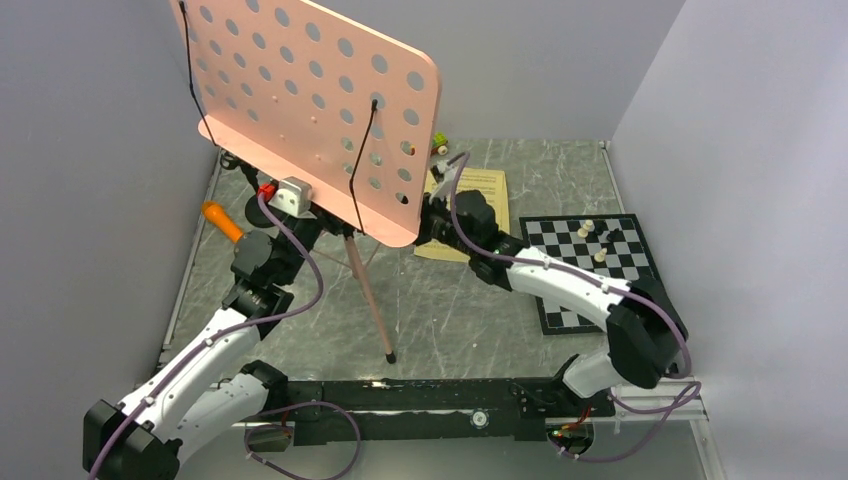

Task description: Pack up the instrument practice props

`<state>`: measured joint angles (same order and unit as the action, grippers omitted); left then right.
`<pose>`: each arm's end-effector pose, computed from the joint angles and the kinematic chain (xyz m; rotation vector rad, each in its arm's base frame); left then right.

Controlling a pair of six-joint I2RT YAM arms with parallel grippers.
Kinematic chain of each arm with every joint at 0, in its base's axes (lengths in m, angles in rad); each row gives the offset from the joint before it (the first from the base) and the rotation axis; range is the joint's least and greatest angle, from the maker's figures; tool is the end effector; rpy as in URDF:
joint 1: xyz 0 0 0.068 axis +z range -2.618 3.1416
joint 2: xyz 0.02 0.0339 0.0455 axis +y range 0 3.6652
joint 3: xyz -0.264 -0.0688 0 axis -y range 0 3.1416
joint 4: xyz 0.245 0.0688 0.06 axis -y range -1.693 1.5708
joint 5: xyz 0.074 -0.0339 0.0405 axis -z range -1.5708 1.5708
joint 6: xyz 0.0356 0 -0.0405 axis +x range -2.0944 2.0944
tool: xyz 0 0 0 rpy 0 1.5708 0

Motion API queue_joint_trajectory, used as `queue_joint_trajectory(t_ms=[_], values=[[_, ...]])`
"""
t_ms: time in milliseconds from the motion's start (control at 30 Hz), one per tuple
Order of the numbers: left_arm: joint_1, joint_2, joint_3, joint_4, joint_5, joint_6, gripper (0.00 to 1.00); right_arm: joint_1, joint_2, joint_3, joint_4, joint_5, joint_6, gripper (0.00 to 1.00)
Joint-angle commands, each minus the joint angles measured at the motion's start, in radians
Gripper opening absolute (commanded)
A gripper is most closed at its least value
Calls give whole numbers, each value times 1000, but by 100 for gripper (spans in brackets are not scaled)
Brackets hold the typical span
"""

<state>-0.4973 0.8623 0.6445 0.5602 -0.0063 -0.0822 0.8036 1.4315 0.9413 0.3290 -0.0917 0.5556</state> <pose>0.1791 -0.0969 0.3564 0.2508 1.2181 -0.5001 0.2307 0.2440 0.2950 -0.3013 1.8321 1.0579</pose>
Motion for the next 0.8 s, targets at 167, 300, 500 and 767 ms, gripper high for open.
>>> queue_joint_trajectory(t_ms=[167,300,500,767], values=[[3,-8,-56,-132,-60,-39,0,-46,198,253,15,-443,378,80],[3,-15,-64,-137,-67,-35,0,-46,222,260,39,-479,420,71],[3,-16,-70,-135,-72,-40,0,-47,236,264,42,-492,434,52],[4,-17,-78,-153,-70,-58,0,-47,230,256,48,-436,293,2]])
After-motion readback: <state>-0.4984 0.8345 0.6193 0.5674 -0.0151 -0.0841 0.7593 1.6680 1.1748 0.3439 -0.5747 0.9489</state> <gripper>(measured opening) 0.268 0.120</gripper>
